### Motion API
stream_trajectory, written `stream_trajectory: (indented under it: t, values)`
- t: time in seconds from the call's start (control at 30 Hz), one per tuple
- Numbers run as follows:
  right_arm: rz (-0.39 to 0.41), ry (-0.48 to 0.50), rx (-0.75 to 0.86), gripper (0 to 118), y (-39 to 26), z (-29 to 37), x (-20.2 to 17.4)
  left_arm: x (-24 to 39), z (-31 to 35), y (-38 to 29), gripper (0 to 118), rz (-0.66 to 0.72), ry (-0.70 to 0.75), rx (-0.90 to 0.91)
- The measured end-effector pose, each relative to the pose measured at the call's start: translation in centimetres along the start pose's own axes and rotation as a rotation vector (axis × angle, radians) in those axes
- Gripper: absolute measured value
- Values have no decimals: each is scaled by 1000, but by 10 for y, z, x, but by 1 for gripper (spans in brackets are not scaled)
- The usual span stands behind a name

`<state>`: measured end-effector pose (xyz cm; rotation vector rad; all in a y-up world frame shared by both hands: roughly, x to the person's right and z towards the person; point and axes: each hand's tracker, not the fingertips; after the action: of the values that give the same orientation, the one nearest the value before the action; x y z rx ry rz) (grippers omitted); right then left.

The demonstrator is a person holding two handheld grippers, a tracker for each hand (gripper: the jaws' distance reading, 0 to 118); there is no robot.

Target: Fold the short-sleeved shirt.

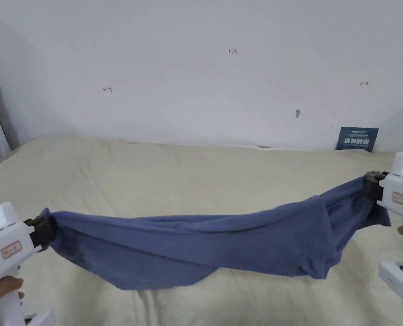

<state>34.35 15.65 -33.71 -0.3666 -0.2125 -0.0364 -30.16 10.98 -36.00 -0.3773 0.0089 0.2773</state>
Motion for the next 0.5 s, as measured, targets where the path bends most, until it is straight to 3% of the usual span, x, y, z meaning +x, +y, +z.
stream_trajectory:
  t: [0.2, 0.3, 0.5]
  values:
    - [-134, -13, 106, 1, 75, -2, 18, 6, -22, 95, 8, 149, -73, 116]
    - [-198, -2, 141, 1, 99, -7, 25, 16, -36, 131, 8, 157, -86, 133]
    - [-177, -22, 191, 1, 145, -15, 15, 52, -71, 194, 8, 116, -84, 166]
